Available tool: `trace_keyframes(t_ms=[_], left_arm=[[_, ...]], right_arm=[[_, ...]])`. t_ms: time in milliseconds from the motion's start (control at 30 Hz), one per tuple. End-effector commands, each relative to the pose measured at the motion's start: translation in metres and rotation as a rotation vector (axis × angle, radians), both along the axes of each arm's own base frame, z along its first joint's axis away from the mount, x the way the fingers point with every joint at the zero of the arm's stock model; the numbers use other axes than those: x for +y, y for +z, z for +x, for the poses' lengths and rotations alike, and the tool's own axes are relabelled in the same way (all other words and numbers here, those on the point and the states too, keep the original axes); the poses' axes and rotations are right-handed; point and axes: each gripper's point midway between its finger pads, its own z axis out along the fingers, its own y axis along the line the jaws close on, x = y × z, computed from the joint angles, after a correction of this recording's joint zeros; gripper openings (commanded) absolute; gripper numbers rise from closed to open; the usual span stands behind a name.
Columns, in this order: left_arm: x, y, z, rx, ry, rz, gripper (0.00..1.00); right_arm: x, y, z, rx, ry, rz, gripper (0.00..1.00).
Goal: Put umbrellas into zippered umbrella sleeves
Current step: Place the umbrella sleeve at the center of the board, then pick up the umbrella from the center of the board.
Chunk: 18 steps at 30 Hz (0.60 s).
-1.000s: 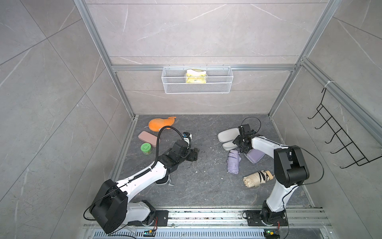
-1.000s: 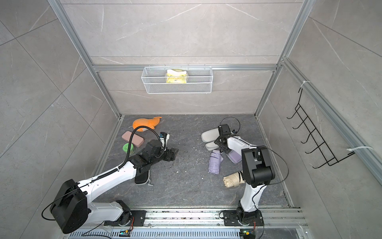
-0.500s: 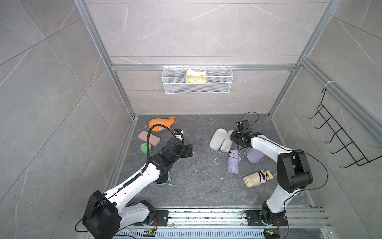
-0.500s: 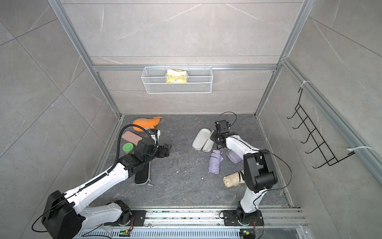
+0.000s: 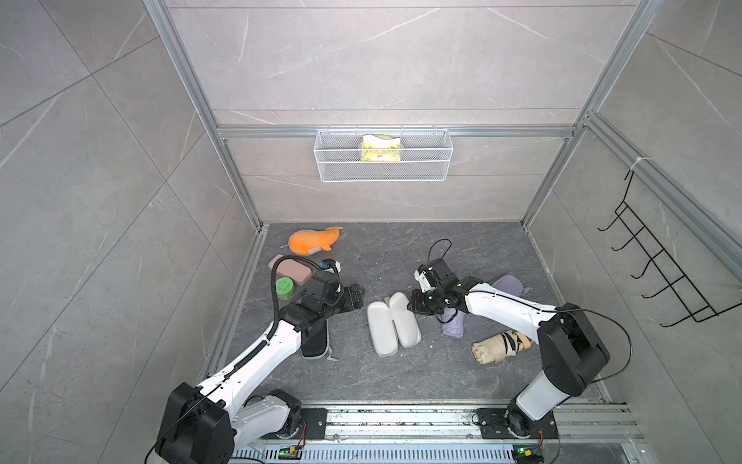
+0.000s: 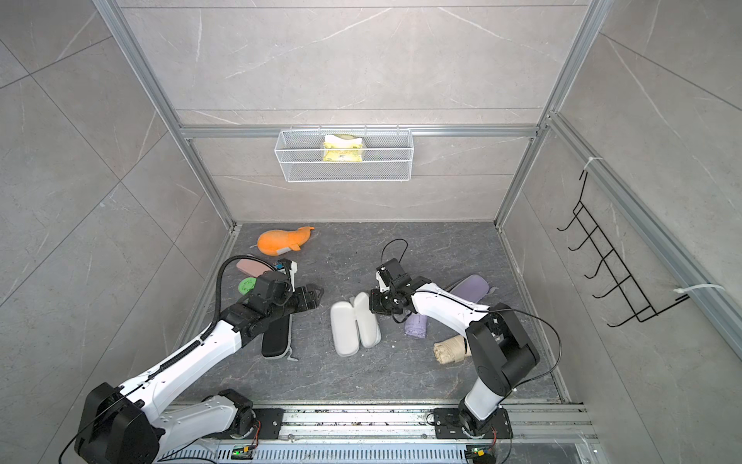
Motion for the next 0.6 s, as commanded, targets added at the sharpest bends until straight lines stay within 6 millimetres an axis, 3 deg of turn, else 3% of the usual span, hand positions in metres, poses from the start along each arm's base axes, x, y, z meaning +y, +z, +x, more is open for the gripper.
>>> trace_keyframes(t_ms=[0, 33, 167, 267, 400, 567], left_arm=[[-0.010, -0.003, -0.005, 0.026, -0.008, -0.042, 0.84], [-0.011, -0.005, -0.006, 0.031, -0.008, -0.030, 0.84], [-0.010, -0.008, -0.011, 0.036, -0.007, 0.021, 0.84], [-0.013, -0.010, -0.015, 0.033, -0.011, 0.030, 0.84], [-0.019, -0.016, -0.021, 0.031, -0.021, 0.046, 0.84], [-0.021, -0.014, -0.021, 0.009, -0.029, 0.033, 0.84]], right_arm=[[-0.007, -0.004, -0.007, 0.010, -0.016, -0.029, 0.40], [-0.013, -0.001, -0.009, 0.001, -0.028, -0.048, 0.51], [-0.065, 0.014, -0.019, 0.002, -0.132, -0.193, 0.70], [-0.129, 0.021, -0.035, 0.053, -0.314, -0.306, 0.77], [-0.210, 0.031, -0.073, 0.097, -0.567, -0.442, 0.84], [-0.274, 0.052, -0.114, 0.114, -0.772, -0.570, 1.00]])
